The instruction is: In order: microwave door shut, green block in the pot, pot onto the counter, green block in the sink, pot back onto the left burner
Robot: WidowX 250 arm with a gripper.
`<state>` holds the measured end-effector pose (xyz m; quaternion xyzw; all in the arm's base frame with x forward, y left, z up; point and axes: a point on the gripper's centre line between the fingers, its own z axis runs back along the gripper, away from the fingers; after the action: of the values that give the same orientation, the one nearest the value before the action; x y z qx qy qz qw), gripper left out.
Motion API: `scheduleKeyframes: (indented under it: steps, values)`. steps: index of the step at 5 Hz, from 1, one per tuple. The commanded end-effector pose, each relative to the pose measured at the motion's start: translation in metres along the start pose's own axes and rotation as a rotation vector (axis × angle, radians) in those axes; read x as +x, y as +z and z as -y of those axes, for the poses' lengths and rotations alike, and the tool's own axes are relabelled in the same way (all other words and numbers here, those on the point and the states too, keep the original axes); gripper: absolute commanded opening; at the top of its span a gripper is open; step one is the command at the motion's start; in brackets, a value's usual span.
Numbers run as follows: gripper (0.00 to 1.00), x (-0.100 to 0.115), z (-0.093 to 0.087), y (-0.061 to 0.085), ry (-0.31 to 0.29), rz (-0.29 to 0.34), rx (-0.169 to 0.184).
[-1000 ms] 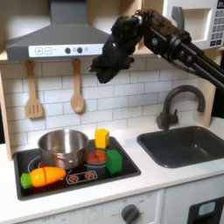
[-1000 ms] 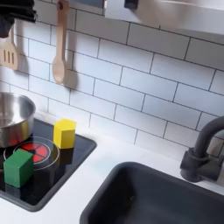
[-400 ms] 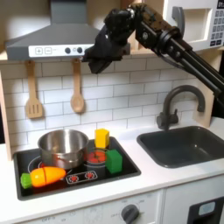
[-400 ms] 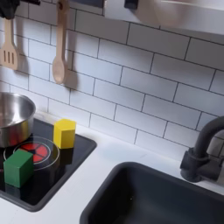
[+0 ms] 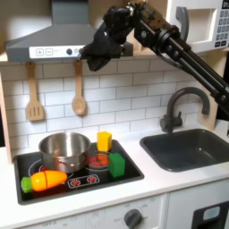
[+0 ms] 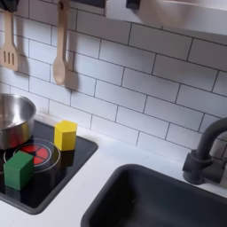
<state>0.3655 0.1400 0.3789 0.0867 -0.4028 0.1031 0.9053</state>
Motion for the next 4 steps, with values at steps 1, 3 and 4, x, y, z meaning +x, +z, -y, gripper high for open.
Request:
scheduleKeyframes:
  steps: [1, 3, 4]
  values:
    - [0.0, 0.016, -0.003, -0.003, -0.011, 0.04, 0.008]
    - [0.0, 0.025, -0.001, -0.01, -0.015, 0.052, 0.001]
    - [0.0, 0.032, 0.0, -0.014, -0.018, 0.06, -0.006]
